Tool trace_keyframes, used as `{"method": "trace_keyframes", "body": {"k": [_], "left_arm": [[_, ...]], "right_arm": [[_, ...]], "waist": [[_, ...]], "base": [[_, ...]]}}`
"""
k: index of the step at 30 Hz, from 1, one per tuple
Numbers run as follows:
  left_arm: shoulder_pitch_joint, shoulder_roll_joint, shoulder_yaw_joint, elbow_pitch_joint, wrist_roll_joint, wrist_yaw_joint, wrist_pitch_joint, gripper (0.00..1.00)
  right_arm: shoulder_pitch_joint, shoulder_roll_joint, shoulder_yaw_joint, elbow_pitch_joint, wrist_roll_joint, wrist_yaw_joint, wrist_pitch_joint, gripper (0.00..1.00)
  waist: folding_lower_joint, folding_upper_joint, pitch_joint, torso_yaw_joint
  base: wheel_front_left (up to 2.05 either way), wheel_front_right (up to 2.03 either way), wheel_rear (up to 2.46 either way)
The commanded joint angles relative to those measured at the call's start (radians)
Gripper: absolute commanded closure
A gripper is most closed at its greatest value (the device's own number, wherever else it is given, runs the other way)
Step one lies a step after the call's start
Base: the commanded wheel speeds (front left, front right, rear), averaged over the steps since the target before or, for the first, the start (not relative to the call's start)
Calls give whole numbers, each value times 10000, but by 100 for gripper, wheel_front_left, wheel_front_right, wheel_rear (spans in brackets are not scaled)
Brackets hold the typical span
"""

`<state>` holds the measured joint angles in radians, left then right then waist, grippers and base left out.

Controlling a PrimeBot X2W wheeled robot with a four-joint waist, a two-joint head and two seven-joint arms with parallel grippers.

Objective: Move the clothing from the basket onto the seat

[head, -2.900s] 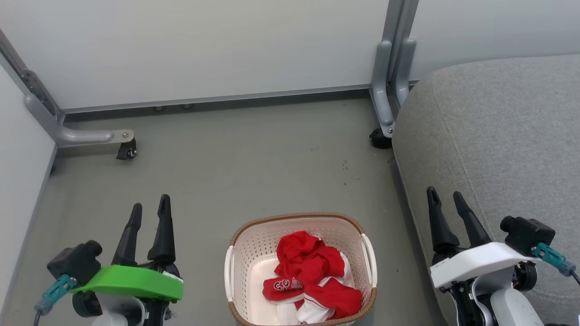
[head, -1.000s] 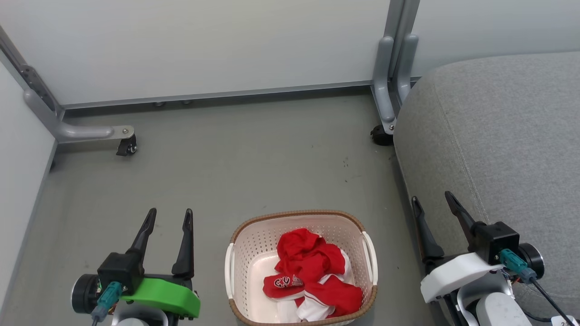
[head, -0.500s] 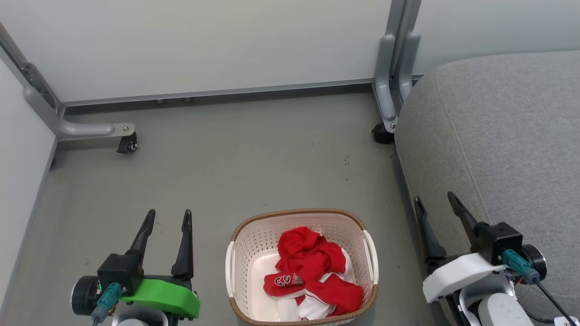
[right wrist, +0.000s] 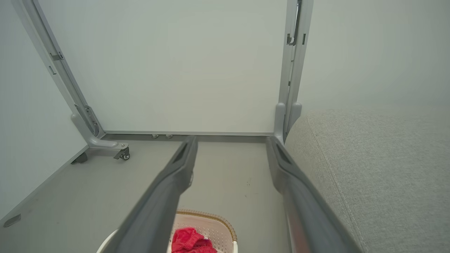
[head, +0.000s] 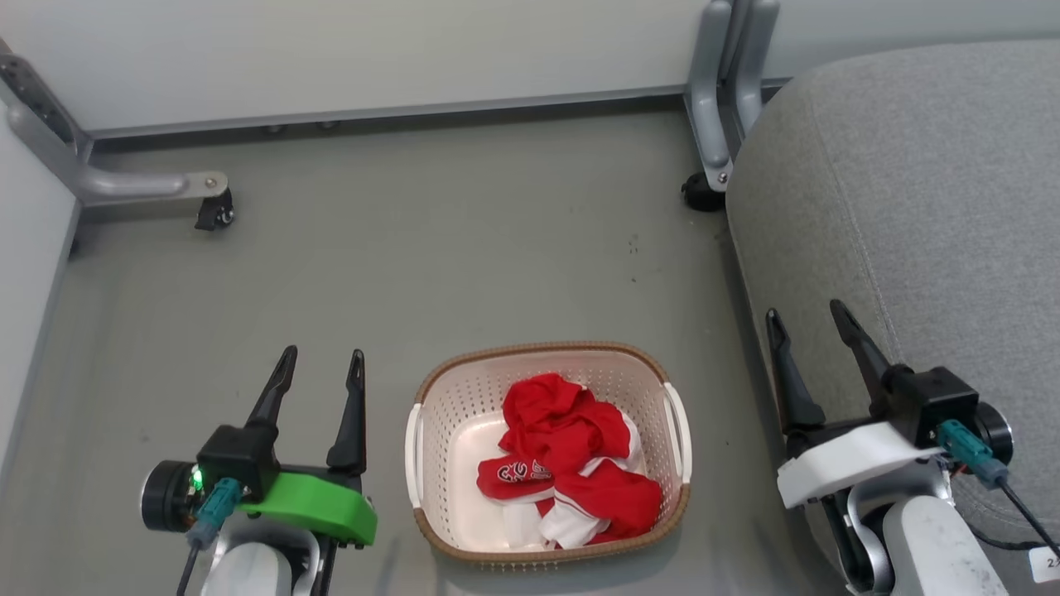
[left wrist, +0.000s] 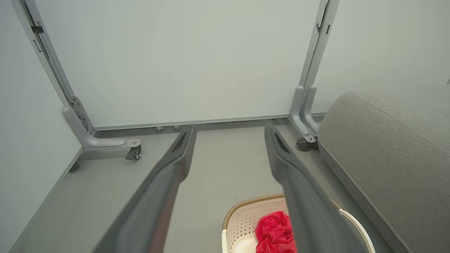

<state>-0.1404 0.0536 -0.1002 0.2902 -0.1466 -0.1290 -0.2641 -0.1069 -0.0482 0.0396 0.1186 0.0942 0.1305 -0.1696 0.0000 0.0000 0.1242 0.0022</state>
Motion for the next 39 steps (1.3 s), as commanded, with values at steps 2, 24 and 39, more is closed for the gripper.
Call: {"method": "trace_keyframes", "body": {"k": [2,24,39], "left_arm": [[-507,12,-192,215,197,-33,-5,0],[-4727,1,-4330,4177,769,-30,-4,0],[-7632,2,-5823,7416,547,258,111,0]], "right_arm": [[-350,-39,-21,-164,-38,4,-80,0],[-2604,-34,292,-843,38,2,-622,0],[-3674,-31,748,-1534,188,2,-888,0]], "waist": [[0,0,1049,-156],[0,0,5282,-1197],[0,0,8016,-1830]], "base": [[0,0,0],[0,0,0],[0,0,0]]}}
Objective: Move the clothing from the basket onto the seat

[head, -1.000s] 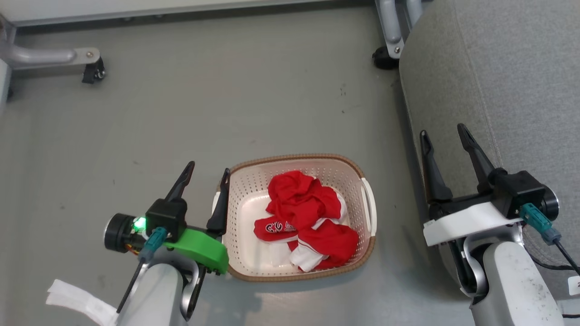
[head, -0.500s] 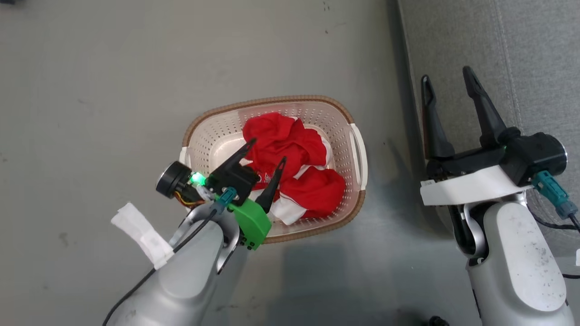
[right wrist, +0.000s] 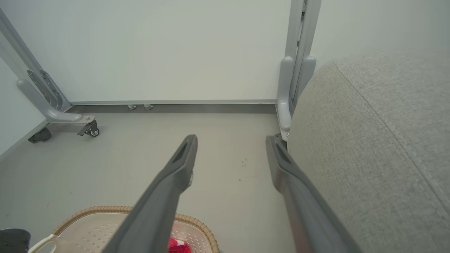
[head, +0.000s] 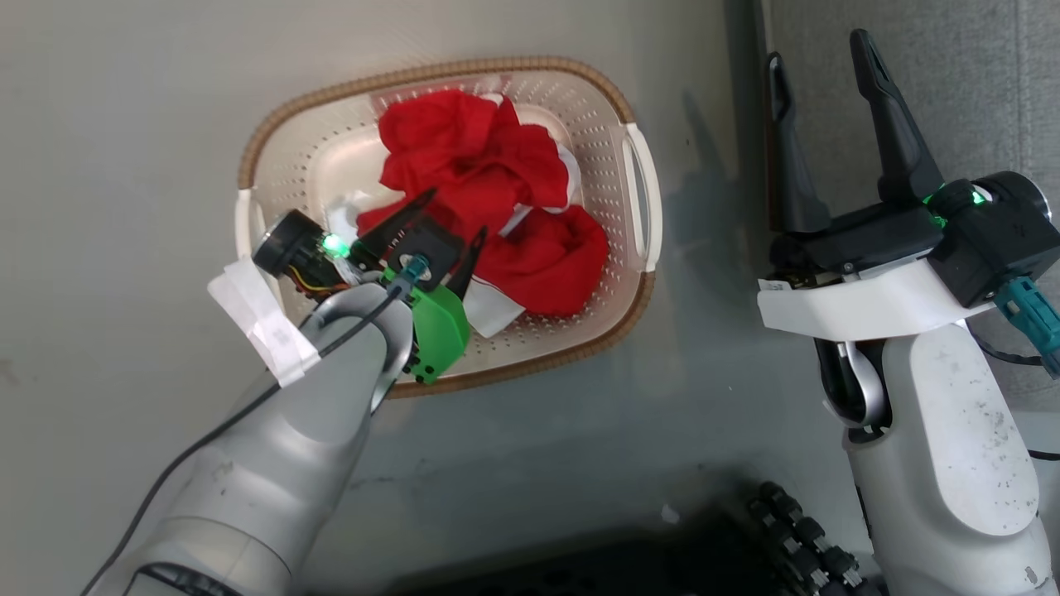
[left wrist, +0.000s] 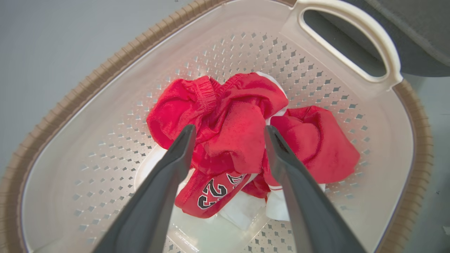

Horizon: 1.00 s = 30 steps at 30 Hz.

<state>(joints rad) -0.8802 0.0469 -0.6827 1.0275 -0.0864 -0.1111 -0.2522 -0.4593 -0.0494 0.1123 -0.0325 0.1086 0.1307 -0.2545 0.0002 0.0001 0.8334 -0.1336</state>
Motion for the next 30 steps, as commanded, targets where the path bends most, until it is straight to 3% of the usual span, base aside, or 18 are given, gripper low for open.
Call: {"method": "trace_keyframes", "body": {"k": [1,13,23,24,25,26,27,30], "left_arm": [[-383,69,-12,216,-87,77,-5,0],[-1504,64,-125,1884,-384,164,219,0],[-1875,254,-233,2470,-494,286,1295,0],[-1883,294,-238,2501,-511,311,1441,13],[-1895,324,-201,2529,-577,332,1599,60],[-1921,353,-174,2546,-608,373,1732,91],[-1959,383,-170,2553,-620,439,1820,100],[-2045,520,-199,2562,-623,546,1896,100]], "right_arm": [[-200,-19,59,-41,79,1,-47,0],[-375,-19,322,-148,363,1,-115,0],[-252,-21,543,-379,554,1,-117,0],[-242,-19,548,-399,568,1,-117,0],[-228,-18,553,-421,580,1,-118,0],[-221,-19,564,-443,587,1,-118,0],[-221,-19,570,-468,601,1,-118,0],[-225,-19,595,-511,669,1,-118,0]], "waist": [[-2,-1,1050,-518],[-2,-1,1783,-896],[-2,-1,2043,-1228],[-2,-1,2057,-1251],[-2,-1,2076,-1277],[-2,-1,2096,-1307],[-2,-1,2111,-1332],[-2,-1,2134,-1423]], "base": [[0,0,0],[0,0,0],[0,0,0],[0,0,0],[0,0,0],[0,0,0],[0,0,0],[0,0,0]]}}
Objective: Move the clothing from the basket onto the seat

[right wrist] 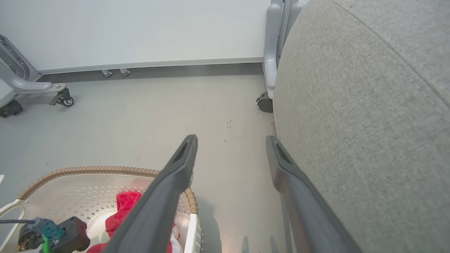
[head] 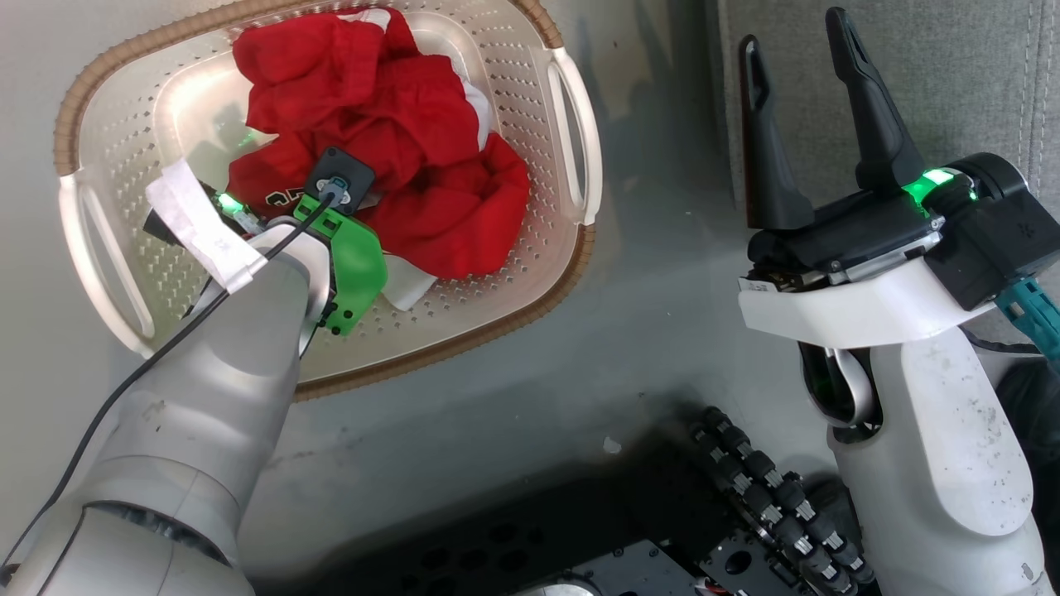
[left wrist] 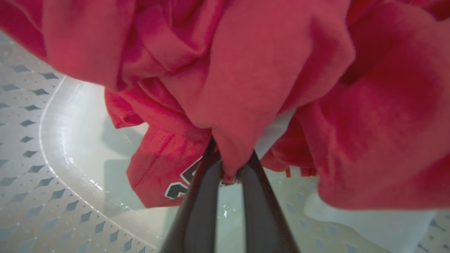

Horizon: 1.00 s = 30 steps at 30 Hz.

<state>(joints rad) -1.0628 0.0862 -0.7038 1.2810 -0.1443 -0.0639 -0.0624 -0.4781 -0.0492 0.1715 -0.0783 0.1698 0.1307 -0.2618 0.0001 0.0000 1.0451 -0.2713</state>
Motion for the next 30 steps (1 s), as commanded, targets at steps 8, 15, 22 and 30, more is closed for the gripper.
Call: {"method": "trace_keyframes", "body": {"k": [8,15,22,30], "left_arm": [[-73,160,36,-2,-244,-6,-925,100],[421,2,470,-350,-895,-145,-1859,100],[1284,-84,886,-1891,-1362,-166,-2034,100],[2799,66,1477,-4253,-1589,-142,-2032,100]], "right_arm": [[-16,-21,-55,62,-47,1,-46,0],[223,-24,-71,315,-276,1,-45,0],[549,-28,-179,593,-458,1,-40,0],[1008,-28,-377,976,-601,1,-41,0]], "waist": [[-1,0,-365,50],[-1,0,-1297,402],[-1,0,-2558,873],[-1,0,-4134,1356]], "base": [[0,0,0],[0,0,0],[0,0,0],[0,0,0]]}}
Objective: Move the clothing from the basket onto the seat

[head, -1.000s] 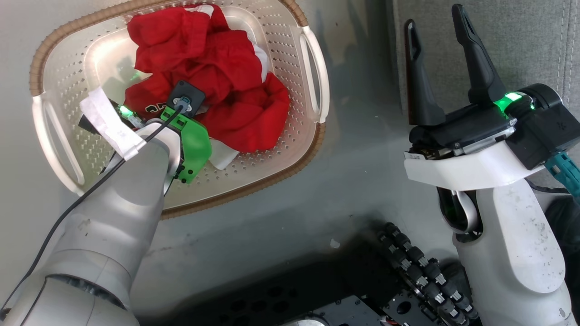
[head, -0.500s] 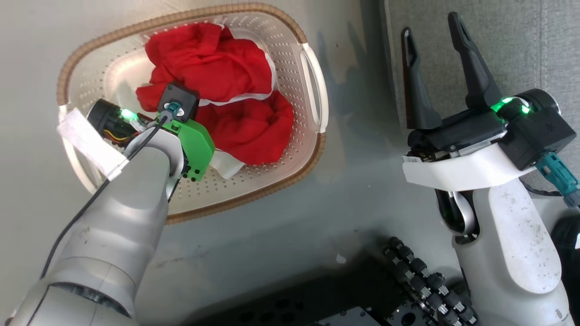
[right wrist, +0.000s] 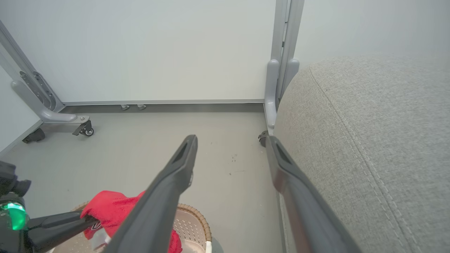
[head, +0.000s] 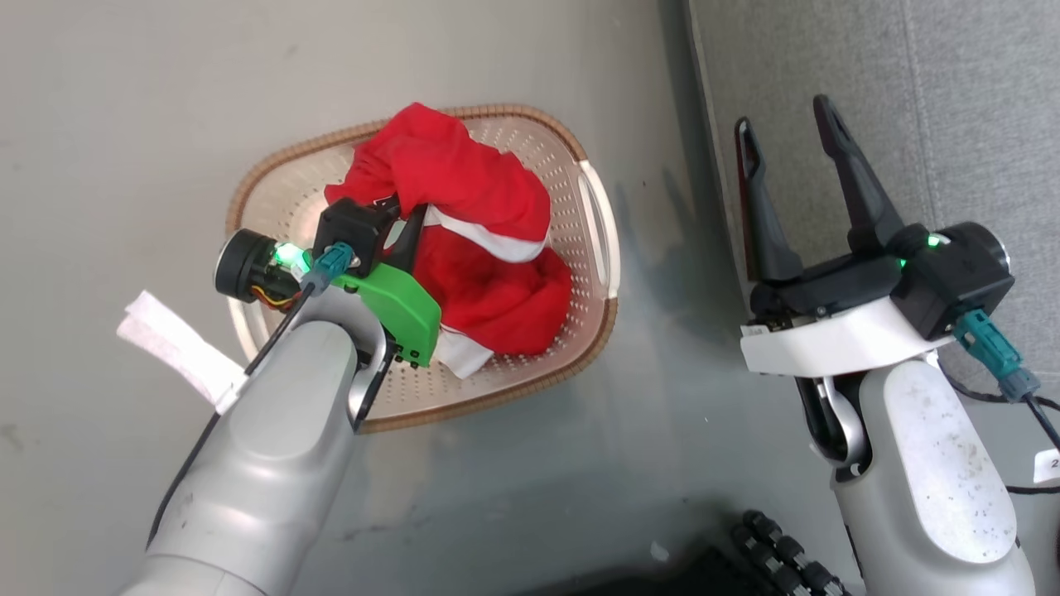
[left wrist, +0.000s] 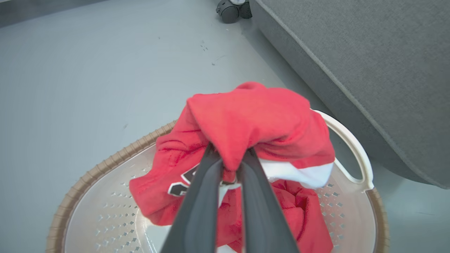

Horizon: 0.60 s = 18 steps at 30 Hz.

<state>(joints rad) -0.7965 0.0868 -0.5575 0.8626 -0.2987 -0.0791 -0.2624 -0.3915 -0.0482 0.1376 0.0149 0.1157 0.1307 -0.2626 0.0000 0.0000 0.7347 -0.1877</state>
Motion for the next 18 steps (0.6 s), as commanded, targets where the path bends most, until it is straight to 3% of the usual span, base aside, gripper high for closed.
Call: {"method": "trace_keyframes", "body": {"k": [1,18], "left_arm": [[301,70,76,-296,-61,26,-32,100],[2774,371,1518,-5330,-27,-92,-22,100]], "right_arm": [[222,-39,-58,87,-62,1,-31,0],[1524,-37,-308,156,-160,1,566,0]], "waist": [[0,0,-1191,564],[0,0,-3737,1233]], "base": [[0,0,0],[0,0,0]]}}
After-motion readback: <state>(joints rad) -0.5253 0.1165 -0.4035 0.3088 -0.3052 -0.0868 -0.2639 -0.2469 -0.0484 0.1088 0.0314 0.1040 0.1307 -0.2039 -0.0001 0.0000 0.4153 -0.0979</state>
